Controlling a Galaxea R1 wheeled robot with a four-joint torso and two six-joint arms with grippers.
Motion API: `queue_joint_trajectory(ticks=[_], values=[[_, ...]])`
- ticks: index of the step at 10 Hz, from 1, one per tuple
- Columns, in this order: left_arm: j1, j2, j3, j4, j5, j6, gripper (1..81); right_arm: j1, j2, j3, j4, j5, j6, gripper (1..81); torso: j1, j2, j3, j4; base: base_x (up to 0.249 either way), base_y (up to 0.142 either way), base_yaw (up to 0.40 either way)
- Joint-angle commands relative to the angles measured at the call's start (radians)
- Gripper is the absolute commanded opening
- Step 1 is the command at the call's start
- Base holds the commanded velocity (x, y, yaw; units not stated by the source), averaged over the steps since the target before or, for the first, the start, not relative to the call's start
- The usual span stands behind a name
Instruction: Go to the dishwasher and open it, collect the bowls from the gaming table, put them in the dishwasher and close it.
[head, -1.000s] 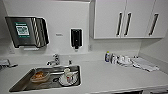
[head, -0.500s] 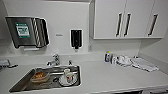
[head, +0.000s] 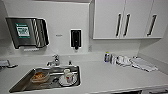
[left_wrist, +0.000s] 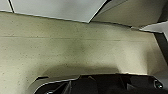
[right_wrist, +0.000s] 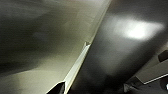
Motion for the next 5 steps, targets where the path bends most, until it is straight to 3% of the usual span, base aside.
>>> queue_joint_trajectory(ticks=[1, 5], values=[[-0.057, -0.017, 0.009, 0.003, 0.032, 0.004, 81.1, -0.006, 0.086, -0.045, -0.247, 0.107, -0.067, 81.1, 0.000, 0.000, 0.000, 0.000, 0.000, 0.000, 0.000], [-0.057, -0.016, 0.009, 0.003, 0.032, 0.005, 81.1, -0.010, 0.101, -0.047, -0.259, 0.108, -0.067, 81.1, 0.000, 0.000, -0.001, -0.001, -0.077, 0.000, 0.000]])
